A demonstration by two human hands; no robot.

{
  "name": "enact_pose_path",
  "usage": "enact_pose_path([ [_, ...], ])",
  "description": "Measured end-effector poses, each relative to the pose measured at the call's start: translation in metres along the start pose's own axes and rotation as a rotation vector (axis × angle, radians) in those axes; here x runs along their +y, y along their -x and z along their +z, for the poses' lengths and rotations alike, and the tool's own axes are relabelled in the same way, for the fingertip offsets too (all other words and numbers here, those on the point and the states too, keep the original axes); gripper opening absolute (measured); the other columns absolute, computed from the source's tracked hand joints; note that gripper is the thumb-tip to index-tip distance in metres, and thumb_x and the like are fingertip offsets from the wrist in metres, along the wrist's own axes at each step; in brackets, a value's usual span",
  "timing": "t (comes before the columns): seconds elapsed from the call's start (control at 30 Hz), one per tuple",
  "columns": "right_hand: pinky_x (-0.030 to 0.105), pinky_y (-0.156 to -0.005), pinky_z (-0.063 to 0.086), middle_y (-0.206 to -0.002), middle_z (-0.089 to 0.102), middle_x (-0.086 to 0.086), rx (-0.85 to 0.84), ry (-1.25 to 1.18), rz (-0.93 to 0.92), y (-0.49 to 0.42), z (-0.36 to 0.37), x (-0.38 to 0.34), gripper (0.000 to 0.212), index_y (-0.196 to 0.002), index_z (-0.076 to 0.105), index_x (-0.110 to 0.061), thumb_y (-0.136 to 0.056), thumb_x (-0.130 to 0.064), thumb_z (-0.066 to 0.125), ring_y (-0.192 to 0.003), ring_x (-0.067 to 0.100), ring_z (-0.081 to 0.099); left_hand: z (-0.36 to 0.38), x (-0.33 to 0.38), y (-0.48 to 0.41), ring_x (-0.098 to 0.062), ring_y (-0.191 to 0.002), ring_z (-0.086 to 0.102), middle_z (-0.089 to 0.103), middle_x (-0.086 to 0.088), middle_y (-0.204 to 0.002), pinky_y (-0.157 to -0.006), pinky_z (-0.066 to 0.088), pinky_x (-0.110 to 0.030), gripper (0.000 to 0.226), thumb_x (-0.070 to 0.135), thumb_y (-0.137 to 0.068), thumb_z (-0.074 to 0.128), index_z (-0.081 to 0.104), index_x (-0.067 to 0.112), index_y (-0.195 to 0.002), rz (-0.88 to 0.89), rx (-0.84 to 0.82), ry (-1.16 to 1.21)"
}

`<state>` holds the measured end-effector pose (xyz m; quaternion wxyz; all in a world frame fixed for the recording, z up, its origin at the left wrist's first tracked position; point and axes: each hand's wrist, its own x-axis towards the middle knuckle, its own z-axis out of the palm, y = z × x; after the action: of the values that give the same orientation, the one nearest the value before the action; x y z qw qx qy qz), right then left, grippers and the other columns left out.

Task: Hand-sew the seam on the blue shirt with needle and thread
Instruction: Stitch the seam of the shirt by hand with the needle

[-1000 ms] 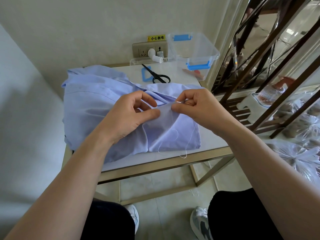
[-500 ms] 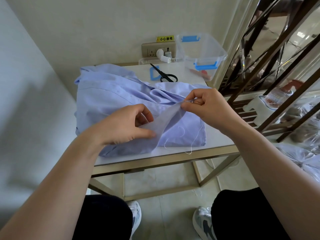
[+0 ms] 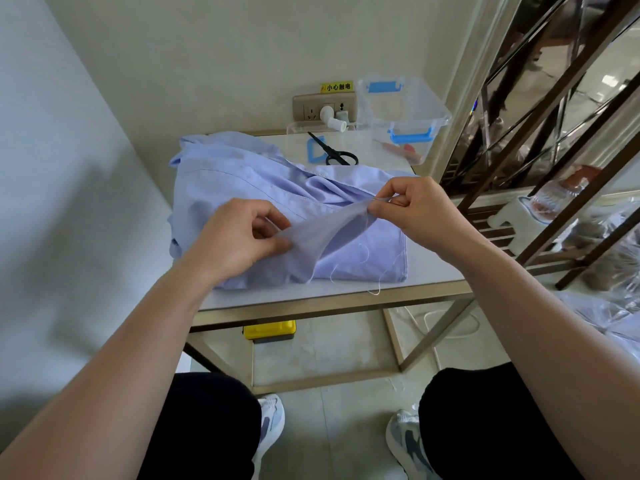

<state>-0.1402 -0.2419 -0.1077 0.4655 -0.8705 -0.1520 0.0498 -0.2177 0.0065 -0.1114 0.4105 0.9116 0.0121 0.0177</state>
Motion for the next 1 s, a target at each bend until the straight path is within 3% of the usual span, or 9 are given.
enact_pose_path([
  [0.2, 0.015, -0.043, 0.026, -0.037, 0.028, -0.013, 0.027, 0.000, -0.017, 0.001, 0.000, -0.001, 0.014, -0.084, 0.066, -0.005, -0.091, -0.017, 0.067, -0.039, 0.006, 0.023, -0.007, -0.001, 0.002, 0.001, -0.075, 0.067, 0.073, 0.014, -0.076, -0.074, 0.051, -0.012, 0.014, 0.011, -0.087, 0.072, 0.071, 0.024, -0.082, 0.023, -0.003, 0.156],
  [0.3, 0.014, -0.042, 0.025, -0.039, 0.028, -0.012, 0.038, -0.019, -0.021, 0.001, -0.001, -0.001, 0.014, -0.085, 0.066, -0.003, -0.091, -0.016, 0.067, -0.040, 0.006, 0.022, -0.007, -0.001, 0.001, -0.005, -0.077, 0.064, 0.071, 0.005, -0.080, -0.077, 0.047, -0.017, 0.015, 0.009, -0.095, 0.061, 0.068, 0.023, -0.094, 0.062, 0.005, 0.212],
  [0.43, 0.013, -0.042, 0.025, -0.039, 0.028, -0.012, 0.033, -0.031, -0.024, 0.001, -0.001, 0.000, 0.014, -0.085, 0.066, -0.003, -0.091, -0.015, 0.067, -0.040, 0.007, 0.022, -0.007, 0.001, 0.003, -0.022, -0.067, 0.042, 0.055, -0.022, -0.074, -0.065, 0.033, -0.033, 0.016, 0.013, -0.102, 0.047, 0.059, 0.023, -0.103, 0.109, 0.014, 0.199],
  [0.5, 0.013, -0.043, 0.026, -0.039, 0.028, -0.012, 0.030, -0.020, -0.035, 0.001, -0.001, 0.000, 0.014, -0.084, 0.066, -0.004, -0.091, -0.017, 0.068, -0.040, 0.007, 0.023, -0.006, 0.004, 0.005, -0.021, -0.067, 0.042, 0.058, -0.019, -0.078, -0.065, 0.033, -0.032, 0.019, 0.011, -0.103, 0.044, 0.059, 0.023, -0.101, 0.134, -0.004, 0.181],
  [0.57, 0.016, -0.046, 0.028, -0.039, 0.027, -0.012, 0.028, -0.012, -0.047, 0.001, 0.000, 0.000, 0.015, -0.083, 0.065, -0.006, -0.091, -0.018, 0.068, -0.042, 0.007, 0.023, -0.005, 0.005, 0.005, -0.014, -0.072, 0.049, 0.064, 0.000, -0.082, -0.069, 0.037, -0.027, 0.023, 0.009, -0.103, 0.042, 0.061, 0.021, -0.097, 0.149, -0.009, 0.158],
  [0.63, 0.018, -0.049, 0.029, -0.039, 0.027, -0.013, 0.020, -0.010, -0.061, 0.002, 0.000, -0.001, 0.015, -0.080, 0.064, -0.009, -0.091, -0.018, 0.068, -0.043, 0.007, 0.023, -0.004, 0.007, 0.006, -0.013, -0.075, 0.054, 0.065, 0.012, -0.081, -0.073, 0.041, -0.026, 0.022, 0.011, -0.102, 0.045, 0.064, 0.020, -0.095, 0.135, -0.007, 0.143],
  [0.73, 0.018, -0.048, 0.027, -0.038, 0.027, -0.012, 0.007, 0.016, -0.086, 0.004, 0.000, -0.001, 0.015, -0.079, 0.063, -0.011, -0.091, -0.018, 0.068, -0.042, 0.007, 0.023, 0.000, 0.006, 0.006, -0.009, -0.075, 0.058, 0.066, 0.012, -0.078, -0.074, 0.044, -0.028, 0.016, 0.027, -0.097, 0.060, 0.066, 0.016, -0.087, 0.123, -0.033, 0.177],
  [0.83, 0.020, -0.050, 0.026, -0.039, 0.027, -0.012, 0.005, 0.031, -0.092, 0.004, 0.001, 0.000, 0.014, -0.079, 0.064, -0.012, -0.091, -0.019, 0.069, -0.043, 0.008, 0.023, 0.003, 0.007, 0.003, -0.006, -0.072, 0.058, 0.066, 0.011, -0.071, -0.072, 0.047, -0.026, 0.033, 0.045, -0.074, 0.078, 0.065, 0.015, -0.081, 0.057, -0.029, 0.241],
  [1.0, 0.017, -0.049, 0.027, -0.040, 0.026, -0.012, -0.007, 0.015, -0.092, 0.004, -0.001, 0.001, 0.014, -0.081, 0.064, -0.011, -0.091, -0.019, 0.068, -0.043, 0.007, 0.023, 0.003, 0.008, -0.002, -0.009, -0.074, 0.060, 0.068, 0.006, -0.073, -0.079, 0.051, -0.032, 0.016, 0.022, -0.077, 0.081, 0.065, 0.018, -0.073, 0.035, 0.025, 0.258],
])
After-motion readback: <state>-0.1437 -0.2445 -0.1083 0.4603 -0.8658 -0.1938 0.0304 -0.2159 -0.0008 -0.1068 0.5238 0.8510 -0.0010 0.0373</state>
